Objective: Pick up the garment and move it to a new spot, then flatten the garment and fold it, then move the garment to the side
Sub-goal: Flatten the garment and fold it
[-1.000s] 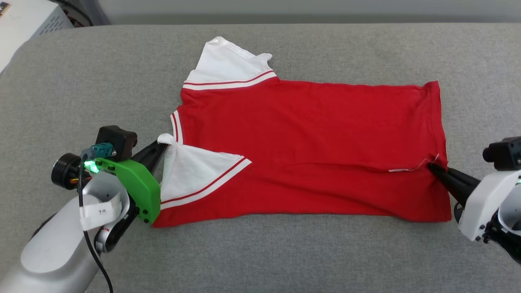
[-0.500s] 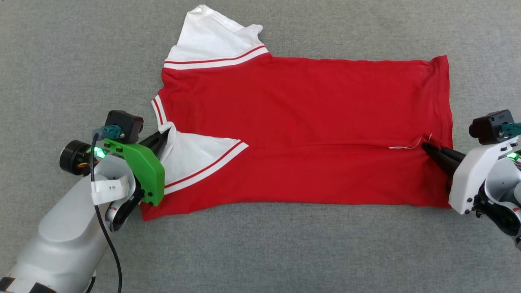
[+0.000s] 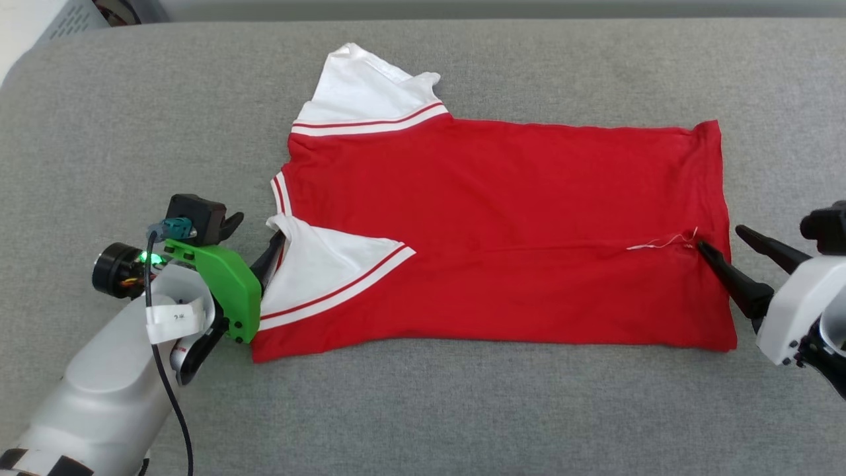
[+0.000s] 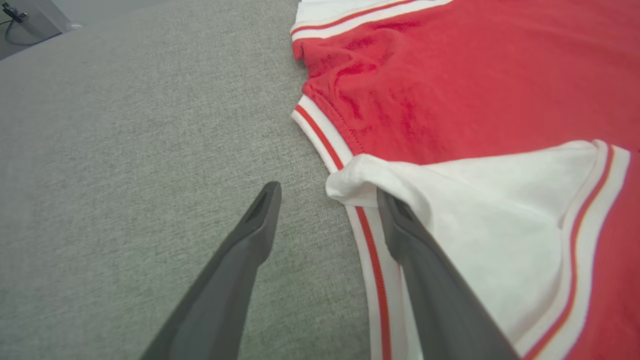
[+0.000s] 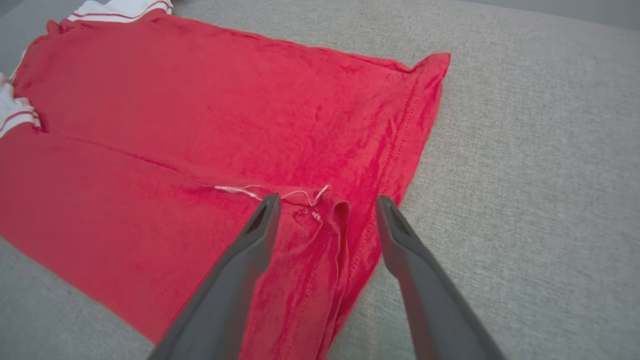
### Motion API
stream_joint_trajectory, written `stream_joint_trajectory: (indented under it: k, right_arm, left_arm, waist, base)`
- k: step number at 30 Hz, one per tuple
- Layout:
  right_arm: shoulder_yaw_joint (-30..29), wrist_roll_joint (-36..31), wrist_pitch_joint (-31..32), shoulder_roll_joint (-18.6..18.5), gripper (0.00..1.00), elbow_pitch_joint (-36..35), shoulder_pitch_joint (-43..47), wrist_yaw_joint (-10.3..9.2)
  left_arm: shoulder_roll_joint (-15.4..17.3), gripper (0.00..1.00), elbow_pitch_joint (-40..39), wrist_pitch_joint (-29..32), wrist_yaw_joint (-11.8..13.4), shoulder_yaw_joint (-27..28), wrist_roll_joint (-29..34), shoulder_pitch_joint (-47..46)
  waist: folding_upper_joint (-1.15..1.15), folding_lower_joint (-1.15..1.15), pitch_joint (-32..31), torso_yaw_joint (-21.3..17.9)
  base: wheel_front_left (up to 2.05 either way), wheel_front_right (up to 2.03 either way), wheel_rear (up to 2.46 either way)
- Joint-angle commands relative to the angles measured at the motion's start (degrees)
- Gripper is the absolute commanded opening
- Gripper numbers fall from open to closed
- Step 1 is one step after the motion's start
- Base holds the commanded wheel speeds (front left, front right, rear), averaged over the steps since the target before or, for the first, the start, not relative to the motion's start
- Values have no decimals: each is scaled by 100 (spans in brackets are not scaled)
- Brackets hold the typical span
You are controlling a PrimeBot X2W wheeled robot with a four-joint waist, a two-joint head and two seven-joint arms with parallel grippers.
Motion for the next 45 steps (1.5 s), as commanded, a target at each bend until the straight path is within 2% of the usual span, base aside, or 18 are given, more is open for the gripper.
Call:
stream_joint_trajectory:
  k: [1,7,17,23,29,41,42,43,45]
  right_arm:
    - [-50,48,-77,-84,100,-79,161,-3]
    - [-436,28,-190,-256,100,-473,627,-3]
    - [-957,-255,114,-36,100,-788,1103,-3]
    - [-1151,-393,401,163,100,-930,1203,-3]
    - [-1267,-518,627,324,100,-1052,1211,-3]
    - [-1294,-688,866,538,100,-1132,1135,-3]
    - [-1302,-720,870,527,100,-1133,1108,-3]
    - [-1306,-751,876,508,100,-1138,1086,-3]
    - [-1328,-818,898,447,100,-1163,1031,-3]
  left_arm:
    - [121,100,-51,-30,-14,-15,-76,-86]
    - [532,100,-558,473,-15,-86,-337,-197]
    - [890,100,-1565,3108,-15,-448,-1705,-345]
    - [921,100,-1603,4122,-12,-694,-1998,-411]
    - [836,100,-1343,4556,13,-952,-1986,-363]
    - [400,100,-484,4430,-2,-1296,-1978,-28]
    - [389,43,-439,4401,-5,-1335,-1961,-21]
    - [386,0,-414,4365,-7,-1365,-1938,-25]
    - [385,0,-397,4256,-11,-1398,-1926,-40]
  waist:
    - [35,-1,-289,131]
    - [35,-1,-594,198]
    - [35,-1,-745,269]
    - [35,-1,-680,227]
    - [35,-1,-576,141]
    - [35,-1,-410,3]
    - [35,-1,-416,1]
    - [35,-1,-425,2]
    - [35,-1,-464,12]
  base:
    - [0,0,0]
    - [0,0,0]
    - [0,0,0]
    - [0,0,0]
    - [0,0,0]
    - [0,0,0]
    - [0,0,0]
    - [0,0,0]
    - [0,0,0]
